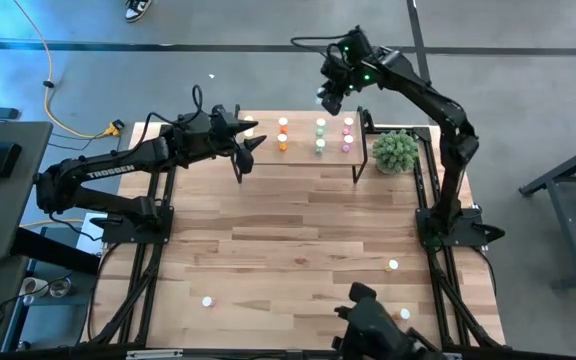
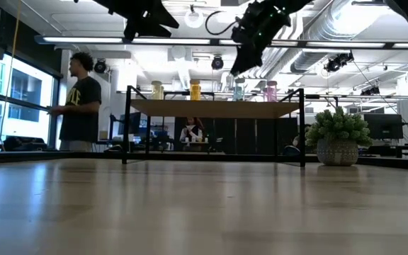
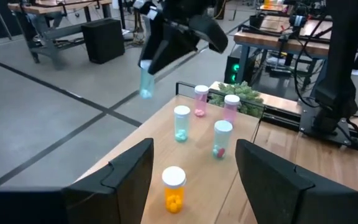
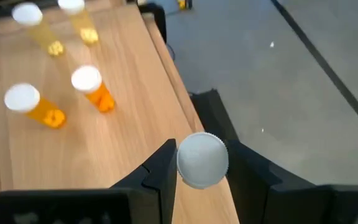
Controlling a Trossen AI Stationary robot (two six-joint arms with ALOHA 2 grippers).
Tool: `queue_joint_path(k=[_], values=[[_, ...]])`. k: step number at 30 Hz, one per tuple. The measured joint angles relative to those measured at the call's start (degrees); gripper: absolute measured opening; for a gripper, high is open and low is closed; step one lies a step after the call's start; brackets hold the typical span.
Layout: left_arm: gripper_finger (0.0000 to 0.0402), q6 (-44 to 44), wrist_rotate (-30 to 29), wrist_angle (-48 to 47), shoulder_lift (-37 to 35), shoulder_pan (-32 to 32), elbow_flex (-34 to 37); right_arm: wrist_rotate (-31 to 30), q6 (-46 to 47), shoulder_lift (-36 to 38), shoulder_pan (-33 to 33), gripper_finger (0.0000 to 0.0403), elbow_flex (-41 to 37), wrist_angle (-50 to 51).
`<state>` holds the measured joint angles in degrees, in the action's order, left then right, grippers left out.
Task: Pick and place medicine bottles onto shelf by color
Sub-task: Put the blue pill bottle on the shelf aligned with the other blue pill bottles
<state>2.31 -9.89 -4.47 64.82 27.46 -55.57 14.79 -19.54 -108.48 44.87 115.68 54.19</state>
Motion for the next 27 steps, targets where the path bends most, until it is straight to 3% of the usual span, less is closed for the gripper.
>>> queue_joint_path(k=[27], values=[[0.0216,-1.03,-1.07,-0.11,0.0,0.0,0.0,-4.42,-1.56,-5.63,-1.58,0.0105,-0.04,5.12]])
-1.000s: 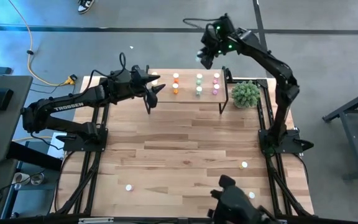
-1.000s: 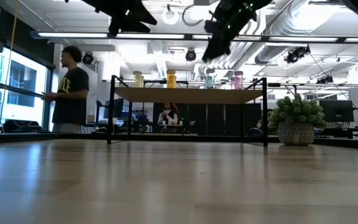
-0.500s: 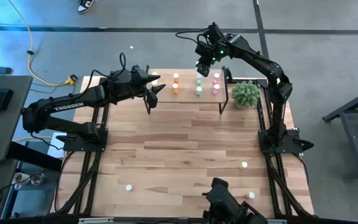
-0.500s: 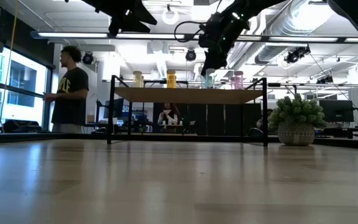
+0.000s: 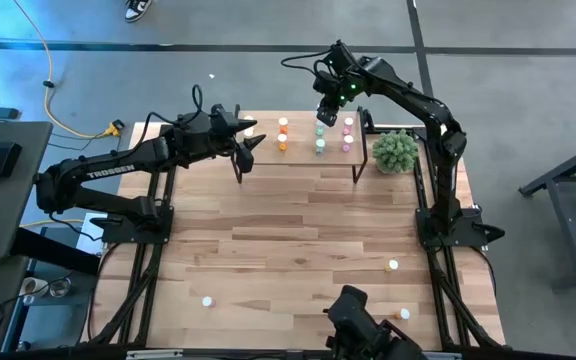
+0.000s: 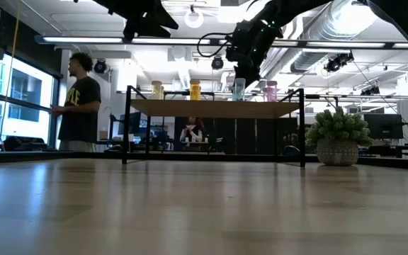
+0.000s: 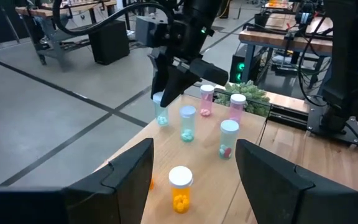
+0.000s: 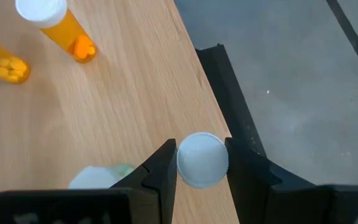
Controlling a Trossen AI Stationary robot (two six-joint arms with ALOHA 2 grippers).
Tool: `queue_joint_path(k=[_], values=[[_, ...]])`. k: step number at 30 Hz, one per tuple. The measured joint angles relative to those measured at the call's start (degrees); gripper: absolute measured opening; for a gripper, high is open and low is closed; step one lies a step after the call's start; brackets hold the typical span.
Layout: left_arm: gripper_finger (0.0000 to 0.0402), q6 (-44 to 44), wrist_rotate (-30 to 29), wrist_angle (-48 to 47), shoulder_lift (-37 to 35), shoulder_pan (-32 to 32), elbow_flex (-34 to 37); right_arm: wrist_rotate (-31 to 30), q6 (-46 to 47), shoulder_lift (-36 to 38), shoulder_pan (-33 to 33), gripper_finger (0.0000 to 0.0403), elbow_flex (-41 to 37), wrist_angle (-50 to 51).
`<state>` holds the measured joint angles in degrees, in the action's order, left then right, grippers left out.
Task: Pick and place medicine bottles onto shelf by color
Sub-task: Put the blue pill bottle on the shelf aligned with the other blue pill bottles
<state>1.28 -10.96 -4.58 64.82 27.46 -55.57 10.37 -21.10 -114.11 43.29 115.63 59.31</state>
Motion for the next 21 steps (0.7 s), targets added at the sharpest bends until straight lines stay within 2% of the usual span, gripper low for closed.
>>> queue_joint_path(k=[21], values=[[0.0216,0.02,-0.2,-0.17,0.0,-0.02,0.0,0.15,-0.42,-0.96,-0.72,0.0105,0.0,-0.03]])
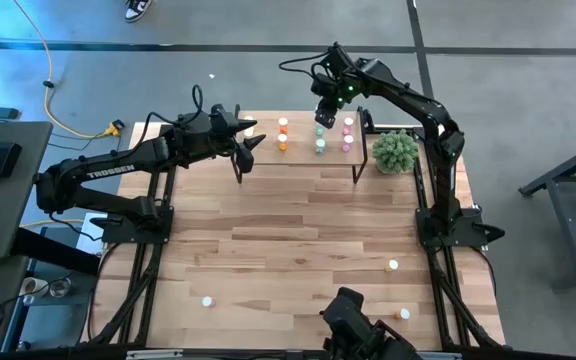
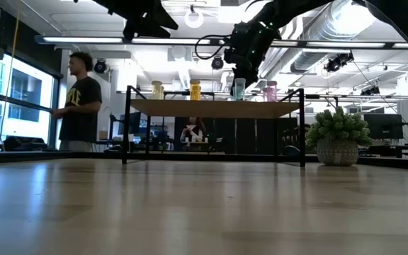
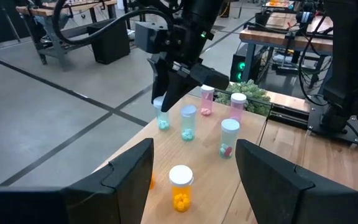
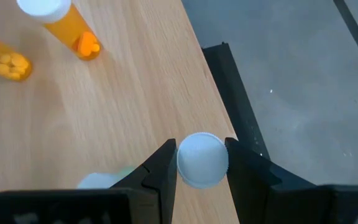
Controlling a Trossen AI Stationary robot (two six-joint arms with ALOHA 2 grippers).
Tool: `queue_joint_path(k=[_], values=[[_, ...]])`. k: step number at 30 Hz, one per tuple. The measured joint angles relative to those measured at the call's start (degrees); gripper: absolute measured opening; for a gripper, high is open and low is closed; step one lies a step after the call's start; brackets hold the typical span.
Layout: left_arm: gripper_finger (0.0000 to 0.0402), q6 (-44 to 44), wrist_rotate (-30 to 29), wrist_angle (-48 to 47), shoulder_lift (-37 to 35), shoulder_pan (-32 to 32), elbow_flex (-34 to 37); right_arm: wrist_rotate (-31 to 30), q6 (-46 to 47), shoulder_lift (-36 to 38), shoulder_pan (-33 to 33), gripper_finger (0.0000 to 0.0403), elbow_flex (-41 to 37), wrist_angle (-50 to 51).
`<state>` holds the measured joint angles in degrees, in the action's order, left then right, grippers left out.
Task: Pick and place medicine bottles onto shelf by color
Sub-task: Put the blue pill bottle on the shelf aligned with the other blue pill bottles
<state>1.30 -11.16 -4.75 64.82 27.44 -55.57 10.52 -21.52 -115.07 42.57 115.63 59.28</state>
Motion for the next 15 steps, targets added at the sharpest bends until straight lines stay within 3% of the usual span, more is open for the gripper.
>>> queue_joint_path(k=[15], values=[[0.0216,-0.02,-0.46,-0.17,0.02,0.0,0.0,-0.63,-0.63,-0.03,0.02,0.0132,0.01,0.42]])
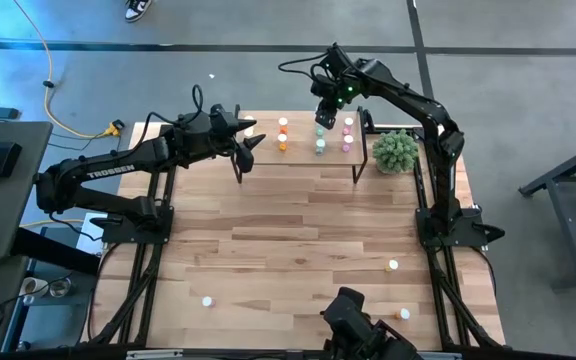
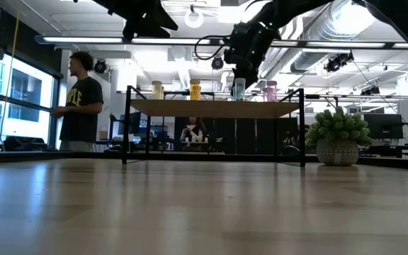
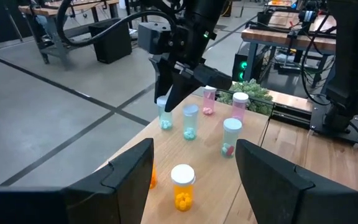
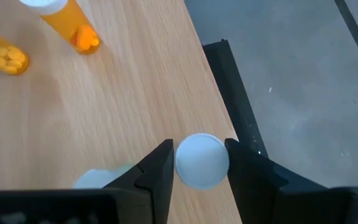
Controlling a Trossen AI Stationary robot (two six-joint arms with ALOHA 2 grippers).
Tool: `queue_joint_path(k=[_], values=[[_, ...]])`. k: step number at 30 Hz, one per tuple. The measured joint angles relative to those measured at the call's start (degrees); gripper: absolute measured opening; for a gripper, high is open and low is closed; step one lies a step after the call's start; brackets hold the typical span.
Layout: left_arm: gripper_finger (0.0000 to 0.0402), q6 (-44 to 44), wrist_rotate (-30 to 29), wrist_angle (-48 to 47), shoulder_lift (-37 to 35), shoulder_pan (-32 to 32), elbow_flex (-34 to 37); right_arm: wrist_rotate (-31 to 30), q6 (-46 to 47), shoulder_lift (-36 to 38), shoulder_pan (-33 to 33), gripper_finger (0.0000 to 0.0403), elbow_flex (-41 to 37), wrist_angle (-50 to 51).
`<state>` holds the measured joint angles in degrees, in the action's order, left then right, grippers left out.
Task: Pick and place medicine bottles onto shelf by color
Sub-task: Put the blue pill bottle on the shelf aligned with the other blue pill bottles, then put the pink pill bottle on the shelf aligned with the other pink pill bottles
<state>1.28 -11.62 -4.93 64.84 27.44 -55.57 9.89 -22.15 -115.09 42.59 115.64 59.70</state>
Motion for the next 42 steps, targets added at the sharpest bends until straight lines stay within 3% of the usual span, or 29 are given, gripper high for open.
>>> queue_joint_path(k=[13,29,36,42], values=[[0.0216,0.01,-0.08,0.0,0.0,0.0,0.0,-0.88,-0.02,-0.13,0.14,0.017,0.23,0.0],[0.0216,1.29,-0.2,-3.44,-0.14,-0.71,0.0,-0.97,0.52,-0.08,0.26,0.0172,13.12,8.63],[0.0216,3.01,-0.17,-8.06,-2.28,-3.49,0.0,3.44,3.22,0.01,-1.07,0.0172,19.31,18.02],[0.0216,6.32,-0.14,-17.13,-5.41,-7.26,-0.02,7.45,7.53,2.39,-4.44,0.0171,17.2,19.77]])
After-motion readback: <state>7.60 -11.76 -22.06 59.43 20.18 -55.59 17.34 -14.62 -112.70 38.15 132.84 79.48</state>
